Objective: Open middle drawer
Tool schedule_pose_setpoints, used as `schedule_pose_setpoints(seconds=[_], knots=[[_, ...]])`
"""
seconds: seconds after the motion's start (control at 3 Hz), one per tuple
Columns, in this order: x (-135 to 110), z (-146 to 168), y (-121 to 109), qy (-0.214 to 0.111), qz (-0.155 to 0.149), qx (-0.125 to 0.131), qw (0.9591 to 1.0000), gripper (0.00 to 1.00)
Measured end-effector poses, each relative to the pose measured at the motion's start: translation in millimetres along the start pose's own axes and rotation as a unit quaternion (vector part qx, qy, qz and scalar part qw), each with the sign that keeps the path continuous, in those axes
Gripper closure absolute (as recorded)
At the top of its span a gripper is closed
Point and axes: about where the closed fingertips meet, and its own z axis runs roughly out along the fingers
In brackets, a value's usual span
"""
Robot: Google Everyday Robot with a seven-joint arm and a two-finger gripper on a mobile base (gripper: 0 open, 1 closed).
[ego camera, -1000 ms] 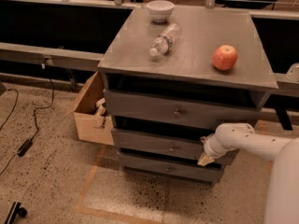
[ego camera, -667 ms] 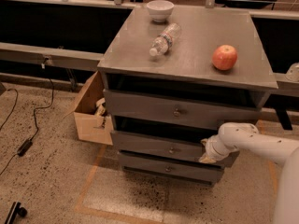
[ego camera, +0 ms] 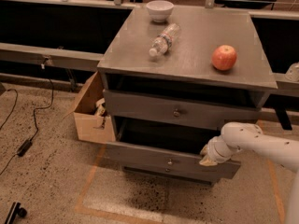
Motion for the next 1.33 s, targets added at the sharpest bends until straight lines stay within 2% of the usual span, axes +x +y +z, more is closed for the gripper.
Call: schedule_pose_setpoints(seconds=[0.33,0.67,1.0,1.33], knots=[[-1,-2,0,0.000,0.000,0.000,1.0000,0.82],[-1,-2,0,0.000,0.000,0.000,1.0000,0.58],[-26,-7,27,-0.020,0.005,-0.023,0.9995,0.56],[-28,-8,29,-0.021,0.005,-0.024,0.9995,0.80]])
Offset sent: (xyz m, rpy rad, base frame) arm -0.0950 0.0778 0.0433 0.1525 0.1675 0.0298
